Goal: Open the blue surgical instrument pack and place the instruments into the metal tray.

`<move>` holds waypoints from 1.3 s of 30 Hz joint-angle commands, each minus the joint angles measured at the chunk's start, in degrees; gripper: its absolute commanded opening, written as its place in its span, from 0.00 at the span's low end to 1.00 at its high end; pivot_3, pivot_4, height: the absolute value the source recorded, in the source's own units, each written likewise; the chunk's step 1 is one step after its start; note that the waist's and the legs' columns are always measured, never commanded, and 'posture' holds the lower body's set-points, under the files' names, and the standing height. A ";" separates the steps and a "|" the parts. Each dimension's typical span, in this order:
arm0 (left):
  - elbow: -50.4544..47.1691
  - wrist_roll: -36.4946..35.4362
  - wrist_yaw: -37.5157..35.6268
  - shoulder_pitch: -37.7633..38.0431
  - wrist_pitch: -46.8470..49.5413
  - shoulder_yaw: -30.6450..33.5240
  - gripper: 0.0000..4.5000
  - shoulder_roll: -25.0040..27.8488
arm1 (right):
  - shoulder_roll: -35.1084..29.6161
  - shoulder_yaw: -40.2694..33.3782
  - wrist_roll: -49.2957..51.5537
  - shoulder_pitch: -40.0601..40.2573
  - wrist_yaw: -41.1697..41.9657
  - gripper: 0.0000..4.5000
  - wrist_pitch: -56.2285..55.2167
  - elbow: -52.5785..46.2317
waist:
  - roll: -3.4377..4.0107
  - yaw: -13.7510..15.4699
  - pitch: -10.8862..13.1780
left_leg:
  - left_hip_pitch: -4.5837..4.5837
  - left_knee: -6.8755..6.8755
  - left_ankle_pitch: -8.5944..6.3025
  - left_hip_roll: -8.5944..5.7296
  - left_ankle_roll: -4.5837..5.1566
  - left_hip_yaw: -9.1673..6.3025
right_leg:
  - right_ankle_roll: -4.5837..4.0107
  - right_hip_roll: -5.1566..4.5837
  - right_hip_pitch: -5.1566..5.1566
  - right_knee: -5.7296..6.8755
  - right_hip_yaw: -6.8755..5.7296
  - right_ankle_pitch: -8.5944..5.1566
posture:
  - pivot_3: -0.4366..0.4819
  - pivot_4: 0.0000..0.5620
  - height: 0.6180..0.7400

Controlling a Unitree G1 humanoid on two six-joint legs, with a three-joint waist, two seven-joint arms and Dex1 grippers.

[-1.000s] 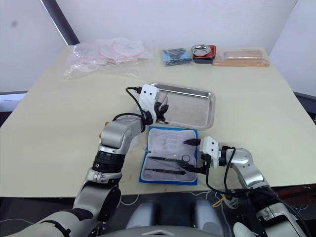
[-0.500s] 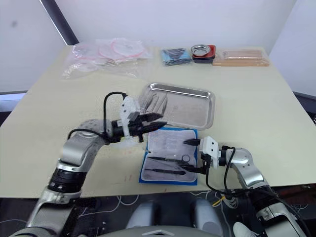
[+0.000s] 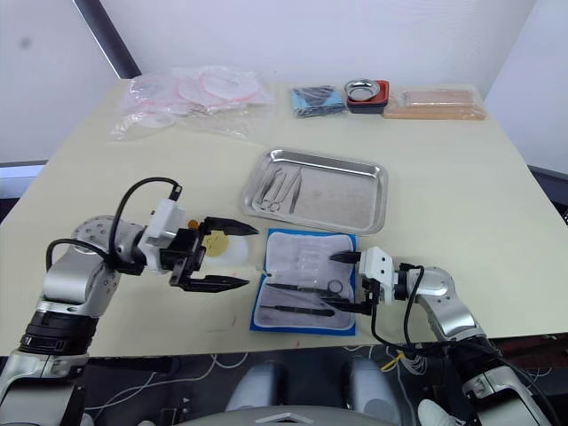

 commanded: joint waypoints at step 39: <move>-3.40 -0.61 -2.70 1.09 -7.50 -8.51 0.98 -0.65 | -10.85 -12.45 8.72 14.99 3.03 1.00 4.56 -16.66 | 0.76 2.81 1.08 | -2.01 0.70 -0.10 -0.94 0.19 -0.18 | 0.65 -0.19 -1.11 -0.02 -0.80 0.01 | 0.48 0.27 1.00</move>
